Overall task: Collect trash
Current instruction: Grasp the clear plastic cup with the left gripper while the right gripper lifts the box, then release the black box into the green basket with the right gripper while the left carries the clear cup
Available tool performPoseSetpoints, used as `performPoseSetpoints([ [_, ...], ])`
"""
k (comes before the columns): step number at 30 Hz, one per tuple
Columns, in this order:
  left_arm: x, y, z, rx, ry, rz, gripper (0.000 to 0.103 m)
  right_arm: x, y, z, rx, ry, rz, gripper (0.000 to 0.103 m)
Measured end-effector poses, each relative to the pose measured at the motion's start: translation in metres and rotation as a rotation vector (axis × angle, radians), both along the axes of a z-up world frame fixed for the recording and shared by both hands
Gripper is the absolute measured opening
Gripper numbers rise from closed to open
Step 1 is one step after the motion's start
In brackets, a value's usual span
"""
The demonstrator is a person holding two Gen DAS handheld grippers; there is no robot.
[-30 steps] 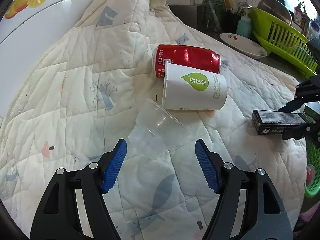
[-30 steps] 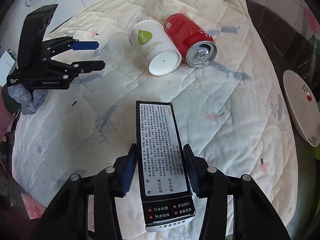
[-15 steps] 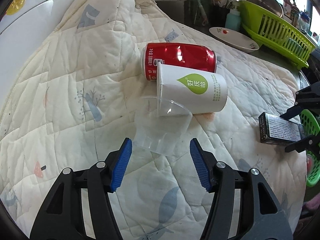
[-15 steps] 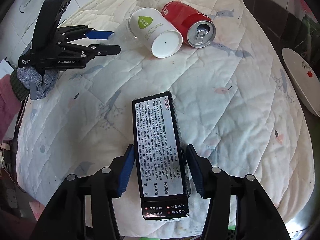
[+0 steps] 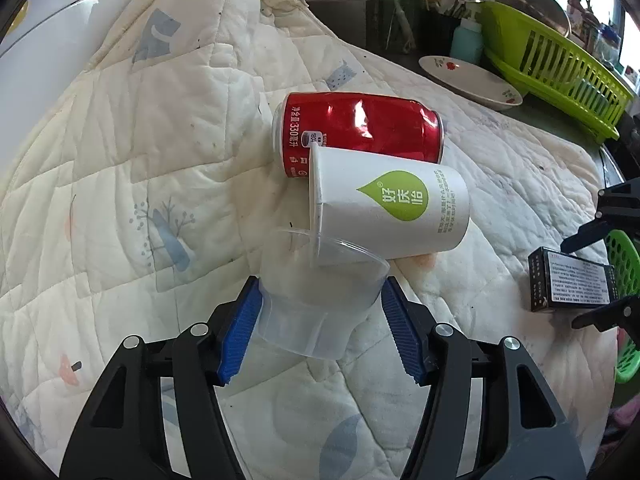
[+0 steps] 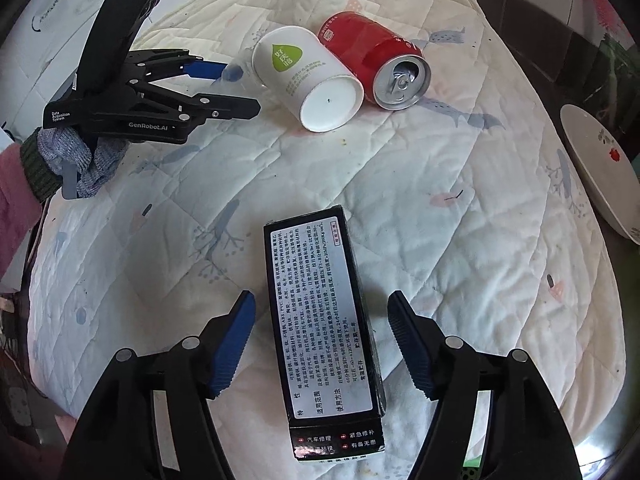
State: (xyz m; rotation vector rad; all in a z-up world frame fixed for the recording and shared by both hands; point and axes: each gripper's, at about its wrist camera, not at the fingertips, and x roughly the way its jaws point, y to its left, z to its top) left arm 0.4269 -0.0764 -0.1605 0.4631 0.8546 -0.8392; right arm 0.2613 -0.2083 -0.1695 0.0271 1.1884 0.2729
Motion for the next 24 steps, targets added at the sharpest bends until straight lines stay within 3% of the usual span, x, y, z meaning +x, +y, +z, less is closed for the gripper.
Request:
performPoseSetpoints([
  [5,-0.007,0.007,0.003,-0.041,0.001,0.036,0.059,0.006,-0.002,-0.002,0.003,0.006,0.006,0.049],
  [14,-0.035,0.039,0.030,-0.128,-0.014,0.174,0.059,-0.005,-0.001,0.008,0.055,-0.031,0.000,0.048],
  [24,-0.115,0.052,0.063,-0.167,-0.024,0.226,0.059,-0.054,-0.016,0.034,0.068,-0.087,0.000,0.048],
])
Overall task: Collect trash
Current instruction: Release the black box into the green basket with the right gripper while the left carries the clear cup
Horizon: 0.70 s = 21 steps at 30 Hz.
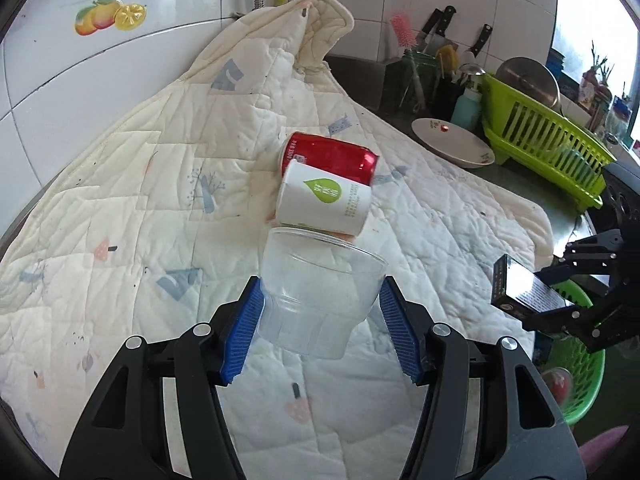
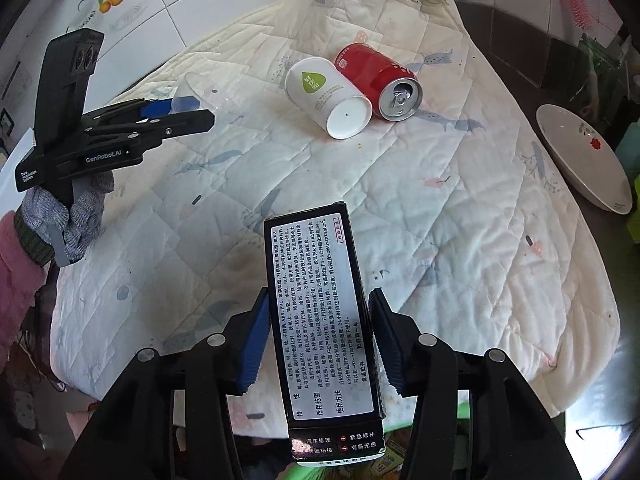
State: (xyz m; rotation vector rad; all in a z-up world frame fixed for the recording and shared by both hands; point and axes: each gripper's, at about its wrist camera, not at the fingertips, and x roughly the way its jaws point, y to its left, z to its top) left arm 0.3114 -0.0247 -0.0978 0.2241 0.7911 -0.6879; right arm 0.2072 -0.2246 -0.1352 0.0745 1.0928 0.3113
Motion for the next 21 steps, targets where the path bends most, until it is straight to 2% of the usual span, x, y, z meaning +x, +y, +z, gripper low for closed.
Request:
performPoseSetpoints([
  [9,-0.090,-0.023,0.025,-0.026,0.002,0.007,0.059,-0.078,-0.028,0.018,-0.054,-0.036,0.002,0.048],
  [16,-0.162,-0.054,0.028,-0.053,0.000,-0.035,0.059,-0.135,-0.066,0.014,-0.113,-0.023,-0.046,0.048],
  [21,-0.199,-0.073,0.028,-0.086,0.016,-0.055,0.059,-0.166,-0.091,0.011,-0.134,-0.018,-0.094,0.049],
])
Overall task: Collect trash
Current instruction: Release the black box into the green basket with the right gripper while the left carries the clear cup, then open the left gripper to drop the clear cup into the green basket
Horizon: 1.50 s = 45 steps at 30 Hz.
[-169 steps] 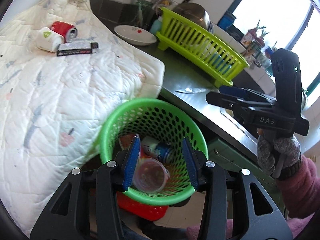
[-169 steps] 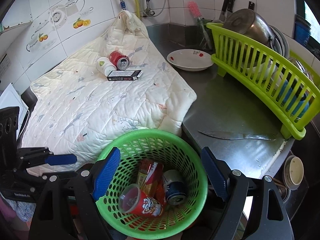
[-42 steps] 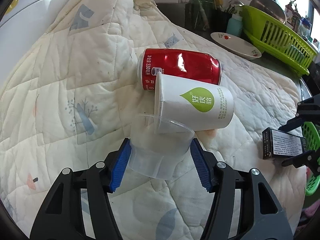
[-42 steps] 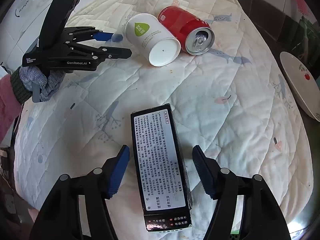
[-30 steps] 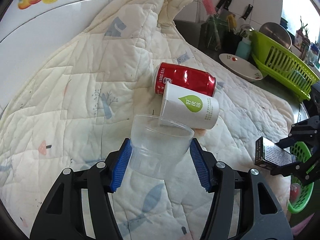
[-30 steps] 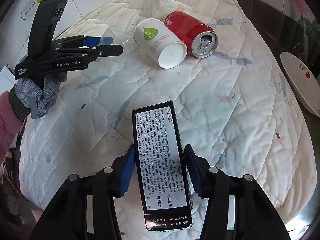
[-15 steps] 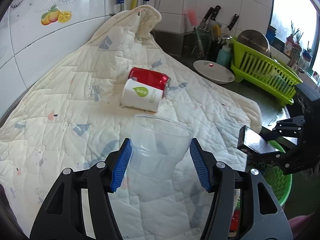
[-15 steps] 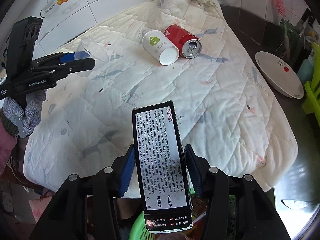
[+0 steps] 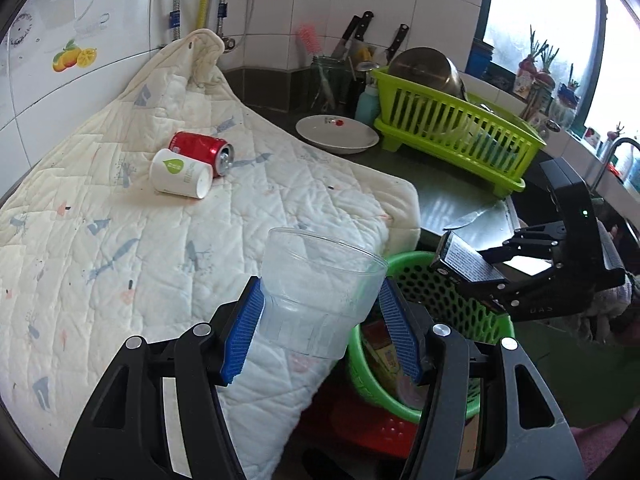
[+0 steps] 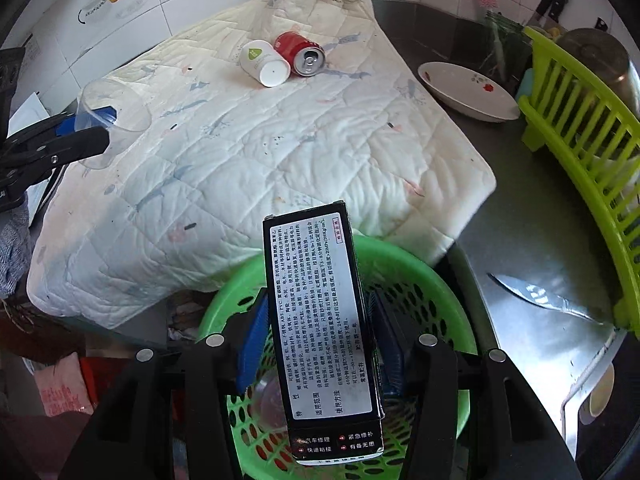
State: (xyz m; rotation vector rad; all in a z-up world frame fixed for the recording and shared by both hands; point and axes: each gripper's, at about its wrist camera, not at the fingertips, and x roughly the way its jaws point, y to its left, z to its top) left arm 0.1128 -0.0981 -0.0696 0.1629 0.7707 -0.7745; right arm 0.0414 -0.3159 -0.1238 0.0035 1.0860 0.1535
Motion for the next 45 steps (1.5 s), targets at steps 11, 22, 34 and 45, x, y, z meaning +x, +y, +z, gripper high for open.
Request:
performPoseSetpoints([
  [11,-0.048,-0.052,-0.004,-0.020,0.033,-0.087,0.059,-0.047,-0.034,0.008,0.004,-0.047,-0.093,0.066],
  [22,-0.053,-0.107,-0.026,0.009,0.110,-0.158,0.062,-0.080,-0.055,0.032,-0.004,-0.119,-0.172,0.075],
  [34,-0.038,-0.119,-0.037,0.008,0.158,-0.136,0.071,-0.086,-0.059,0.036,0.009,-0.140,-0.202,0.076],
  [45,-0.023,-0.087,-0.020,-0.012,0.121,-0.064,0.071,-0.063,-0.048,0.039,0.019,-0.147,-0.173,0.079],
])
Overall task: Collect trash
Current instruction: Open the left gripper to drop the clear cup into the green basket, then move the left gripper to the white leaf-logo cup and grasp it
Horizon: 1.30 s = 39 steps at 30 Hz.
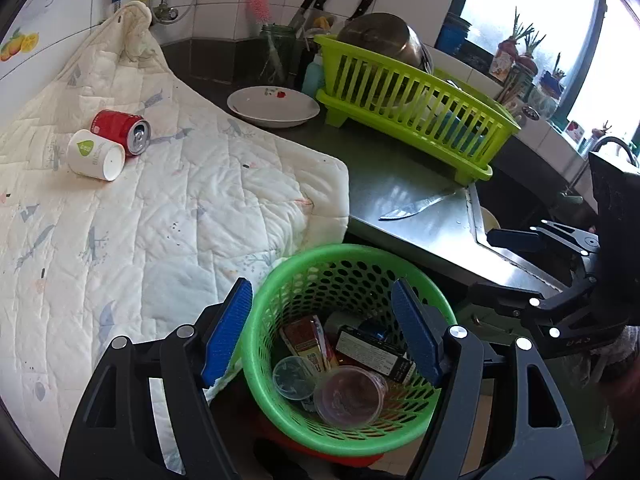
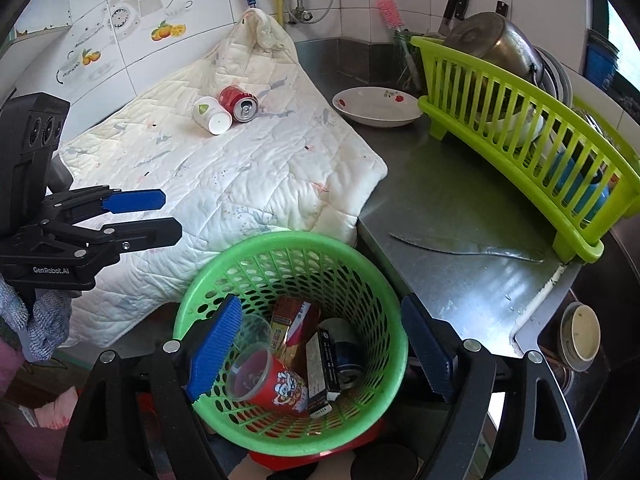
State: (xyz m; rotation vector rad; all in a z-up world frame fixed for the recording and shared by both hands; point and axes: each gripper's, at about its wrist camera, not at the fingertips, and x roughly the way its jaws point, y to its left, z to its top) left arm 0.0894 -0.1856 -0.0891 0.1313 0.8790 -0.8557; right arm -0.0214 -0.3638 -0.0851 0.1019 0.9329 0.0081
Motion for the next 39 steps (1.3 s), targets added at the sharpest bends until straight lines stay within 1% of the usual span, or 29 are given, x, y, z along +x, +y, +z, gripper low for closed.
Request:
performPoseSetpoints([
  [6,0.021,0.025,0.006,-0.004,-0.008,0.082,0.072,0.029,0.010,0.005,0.021,-0.011,0.021,0.082],
  [11,0.054,0.051,0.009,-0.002,0.006,0.192,0.074,0.052,0.021,0.008,0.025,-0.020,0.042,0.082],
  [15,0.091,0.070,0.013,-0.013,0.040,0.299,0.075,0.070,0.030,0.007,0.029,-0.018,0.060,0.083],
  [19,0.130,0.083,0.017,-0.023,0.049,0.392,0.075,0.085,0.038,0.005,0.032,-0.013,0.070,0.083],
  [21,0.149,0.087,0.017,-0.038,0.066,0.434,0.075,0.093,0.041,0.003,0.034,-0.008,0.071,0.083],
  [23,0.172,0.092,0.015,-0.041,0.082,0.495,0.075,0.099,0.043,0.002,0.035,-0.003,0.070,0.083],
  [26,0.206,0.098,0.010,-0.069,0.121,0.567,0.075,0.107,0.046,0.000,0.045,0.003,0.066,0.083],
  [30,0.246,0.098,0.001,-0.088,0.150,0.618,0.075,0.117,0.050,-0.004,0.047,0.015,0.061,0.083],
  [33,0.272,0.094,-0.005,-0.088,0.158,0.646,0.075,0.123,0.051,-0.006,0.043,0.022,0.052,0.083],
  [35,0.285,0.092,-0.009,-0.075,0.159,0.661,0.075,0.126,0.051,-0.007,0.049,0.026,0.044,0.083],
  [39,0.307,0.089,-0.021,-0.081,0.202,0.683,0.075,0.134,0.049,-0.008,0.050,0.034,0.030,0.083],
])
